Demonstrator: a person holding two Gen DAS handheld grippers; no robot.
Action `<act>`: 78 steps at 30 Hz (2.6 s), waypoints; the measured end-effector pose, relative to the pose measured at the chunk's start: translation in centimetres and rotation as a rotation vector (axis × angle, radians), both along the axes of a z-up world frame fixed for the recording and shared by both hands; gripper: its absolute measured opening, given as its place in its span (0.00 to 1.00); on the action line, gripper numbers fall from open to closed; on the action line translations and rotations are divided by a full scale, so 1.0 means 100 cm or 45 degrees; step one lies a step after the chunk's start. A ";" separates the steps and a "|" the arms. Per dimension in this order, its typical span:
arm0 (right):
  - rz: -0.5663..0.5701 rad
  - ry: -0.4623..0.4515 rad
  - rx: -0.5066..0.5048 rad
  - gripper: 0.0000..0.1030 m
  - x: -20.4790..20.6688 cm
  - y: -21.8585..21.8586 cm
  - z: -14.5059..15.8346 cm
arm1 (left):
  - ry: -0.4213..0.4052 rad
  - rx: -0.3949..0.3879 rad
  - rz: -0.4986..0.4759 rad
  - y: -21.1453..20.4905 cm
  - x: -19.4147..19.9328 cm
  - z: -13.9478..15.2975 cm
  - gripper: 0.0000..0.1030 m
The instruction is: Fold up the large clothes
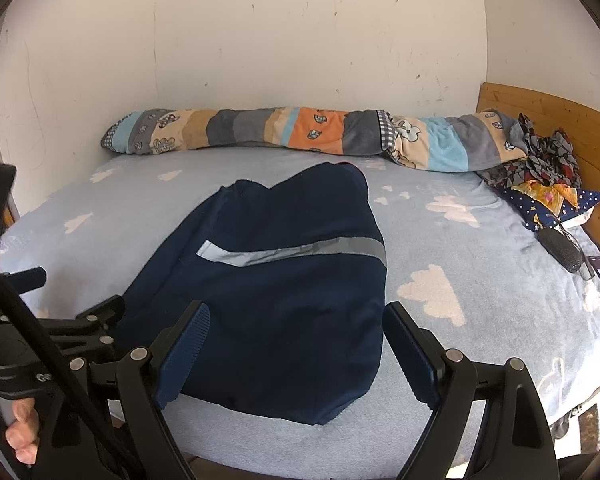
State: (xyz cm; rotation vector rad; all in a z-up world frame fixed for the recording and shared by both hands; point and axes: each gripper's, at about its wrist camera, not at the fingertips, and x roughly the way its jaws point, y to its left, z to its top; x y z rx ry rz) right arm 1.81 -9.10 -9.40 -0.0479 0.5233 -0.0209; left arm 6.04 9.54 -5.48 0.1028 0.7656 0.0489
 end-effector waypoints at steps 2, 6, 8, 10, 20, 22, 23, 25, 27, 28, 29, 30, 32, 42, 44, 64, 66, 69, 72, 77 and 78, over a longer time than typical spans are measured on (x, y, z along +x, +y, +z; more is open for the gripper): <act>-0.009 0.005 -0.012 0.89 0.001 0.000 -0.001 | 0.001 -0.002 0.010 0.002 0.001 0.000 1.00; -0.015 0.020 -0.034 0.90 0.002 0.000 -0.003 | 0.003 -0.003 0.014 0.002 0.002 -0.001 1.00; -0.017 0.029 -0.040 0.90 0.003 0.000 -0.004 | 0.000 0.008 0.014 0.000 0.002 -0.001 1.00; -0.023 0.031 -0.050 0.90 0.003 0.000 -0.004 | 0.002 0.010 0.014 -0.001 0.002 -0.002 1.00; -0.142 0.077 -0.011 0.90 0.010 -0.023 -0.004 | 0.030 -0.001 0.013 -0.001 0.005 -0.006 1.00; -0.160 0.092 -0.006 0.90 0.012 -0.028 -0.005 | 0.049 -0.009 0.009 -0.002 0.007 -0.008 1.00; -0.169 0.095 0.005 0.90 0.012 -0.031 -0.004 | 0.059 -0.017 0.004 -0.003 0.008 -0.009 1.00; -0.194 0.095 0.020 0.90 0.012 -0.036 -0.003 | 0.066 -0.020 0.001 -0.004 0.008 -0.009 1.00; -0.201 0.101 0.036 0.90 0.012 -0.039 -0.004 | 0.062 -0.008 0.000 -0.006 0.007 -0.010 1.00; -0.200 0.107 0.037 0.90 0.012 -0.038 -0.004 | 0.064 -0.006 -0.001 -0.006 0.007 -0.011 1.00; -0.195 0.115 0.029 0.90 0.013 -0.036 -0.006 | 0.069 -0.005 0.001 -0.006 0.007 -0.012 1.00; -0.185 0.123 0.020 0.90 0.013 -0.034 -0.007 | 0.073 -0.005 0.001 -0.006 0.007 -0.012 1.00; -0.164 0.132 0.009 0.90 0.014 -0.029 -0.008 | 0.085 -0.010 0.003 -0.006 0.007 -0.014 1.00; -0.146 0.130 0.010 0.90 0.011 -0.024 -0.009 | 0.110 -0.018 -0.007 -0.009 0.007 -0.017 1.00; -0.141 0.127 0.002 0.90 0.010 -0.022 -0.009 | 0.109 -0.013 -0.013 -0.010 0.006 -0.018 1.00; -0.129 0.105 0.015 0.90 0.008 -0.020 -0.007 | 0.086 -0.009 -0.030 -0.013 0.001 -0.013 1.00; -0.125 0.104 0.021 0.90 0.008 -0.020 -0.007 | 0.085 -0.008 -0.028 -0.013 0.001 -0.013 1.00; -0.126 0.102 0.018 0.90 0.007 -0.019 -0.006 | 0.087 -0.010 -0.030 -0.013 0.001 -0.013 1.00; -0.126 0.097 0.015 0.90 0.007 -0.019 -0.005 | 0.090 -0.014 -0.032 -0.013 0.001 -0.012 1.00; -0.126 0.098 0.016 0.90 0.008 -0.018 -0.005 | 0.086 -0.012 -0.034 -0.012 0.001 -0.012 1.00; -0.126 0.096 0.017 0.90 0.008 -0.018 -0.005 | 0.084 -0.011 -0.035 -0.012 0.002 -0.012 1.00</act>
